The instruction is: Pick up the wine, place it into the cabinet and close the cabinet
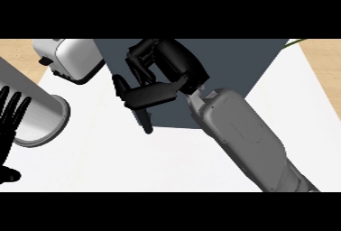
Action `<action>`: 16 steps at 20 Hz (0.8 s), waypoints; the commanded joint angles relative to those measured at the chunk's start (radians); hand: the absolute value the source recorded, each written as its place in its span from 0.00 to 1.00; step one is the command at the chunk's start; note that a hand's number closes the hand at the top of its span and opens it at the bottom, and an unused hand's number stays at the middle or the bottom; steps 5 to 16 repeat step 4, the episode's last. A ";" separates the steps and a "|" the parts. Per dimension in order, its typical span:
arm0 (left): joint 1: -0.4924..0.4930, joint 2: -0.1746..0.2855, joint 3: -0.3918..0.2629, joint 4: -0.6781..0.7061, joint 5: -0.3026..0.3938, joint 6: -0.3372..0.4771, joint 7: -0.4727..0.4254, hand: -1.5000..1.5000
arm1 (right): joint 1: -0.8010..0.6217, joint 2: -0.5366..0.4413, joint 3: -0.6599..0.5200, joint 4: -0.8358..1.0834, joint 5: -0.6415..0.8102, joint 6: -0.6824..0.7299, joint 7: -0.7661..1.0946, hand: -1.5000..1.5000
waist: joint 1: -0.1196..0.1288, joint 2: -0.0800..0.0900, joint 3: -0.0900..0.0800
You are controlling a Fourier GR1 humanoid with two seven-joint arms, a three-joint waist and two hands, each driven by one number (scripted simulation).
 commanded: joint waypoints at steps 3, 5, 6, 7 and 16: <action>-0.048 0.013 0.004 -0.009 0.020 0.015 0.044 0.00 | -0.053 -0.067 -0.121 0.147 0.016 -0.046 0.017 1.00 | -0.016 0.048 0.011; -0.027 -0.016 -0.018 -0.008 -0.004 0.013 0.025 0.00 | -0.010 -0.064 -0.097 0.164 0.038 -0.041 -0.028 1.00 | -0.012 0.051 0.011; -0.027 -0.016 -0.018 -0.008 -0.004 0.013 0.025 0.00 | -0.010 -0.064 -0.097 0.164 0.038 -0.041 -0.028 1.00 | -0.012 0.051 0.011; -0.027 -0.016 -0.018 -0.008 -0.004 0.013 0.025 0.00 | -0.010 -0.064 -0.097 0.164 0.038 -0.041 -0.028 1.00 | -0.012 0.051 0.011; -0.027 -0.016 -0.018 -0.008 -0.004 0.013 0.025 0.00 | -0.010 -0.064 -0.097 0.164 0.038 -0.041 -0.028 1.00 | -0.012 0.051 0.011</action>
